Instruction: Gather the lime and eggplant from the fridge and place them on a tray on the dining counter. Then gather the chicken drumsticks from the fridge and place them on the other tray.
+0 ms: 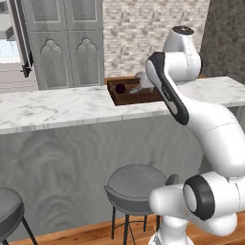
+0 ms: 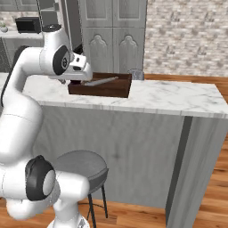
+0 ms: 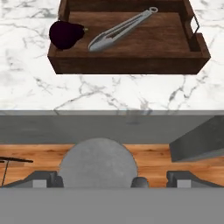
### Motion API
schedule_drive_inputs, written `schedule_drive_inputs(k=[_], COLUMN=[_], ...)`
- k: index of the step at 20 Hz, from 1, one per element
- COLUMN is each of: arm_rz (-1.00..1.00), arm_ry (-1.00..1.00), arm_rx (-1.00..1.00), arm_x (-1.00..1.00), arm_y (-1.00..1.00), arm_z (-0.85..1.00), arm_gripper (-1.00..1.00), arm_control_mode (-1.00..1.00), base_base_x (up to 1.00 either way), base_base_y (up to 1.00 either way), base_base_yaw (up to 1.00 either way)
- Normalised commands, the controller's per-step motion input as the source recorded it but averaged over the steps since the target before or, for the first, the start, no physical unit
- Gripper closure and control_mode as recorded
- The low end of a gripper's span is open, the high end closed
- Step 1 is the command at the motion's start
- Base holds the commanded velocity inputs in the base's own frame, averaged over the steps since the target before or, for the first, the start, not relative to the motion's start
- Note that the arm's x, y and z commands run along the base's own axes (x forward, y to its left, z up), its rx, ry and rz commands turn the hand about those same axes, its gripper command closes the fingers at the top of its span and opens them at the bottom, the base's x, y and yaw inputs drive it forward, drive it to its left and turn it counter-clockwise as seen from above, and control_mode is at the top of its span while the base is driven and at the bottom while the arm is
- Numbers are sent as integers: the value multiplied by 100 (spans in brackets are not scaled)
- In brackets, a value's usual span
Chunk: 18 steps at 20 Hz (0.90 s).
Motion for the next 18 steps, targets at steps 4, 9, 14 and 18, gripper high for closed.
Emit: schedule_drive_inputs(k=[4,9,14,18], arm_rz=[0,0,0,0], arm_ry=[0,0,0,2], arm_rx=[0,0,0,0], arm_x=[-100,-100,-100,-100], arm_y=[0,12,1,5], arm_z=[-1,-11,-2,0], arm_gripper=[-100,-100,-100,-100], arm_control_mode=[-100,-100,-100,-100], base_base_x=[0,0,0,0], base_base_y=[0,0,0,0], base_base_yaw=[0,0,0,0])
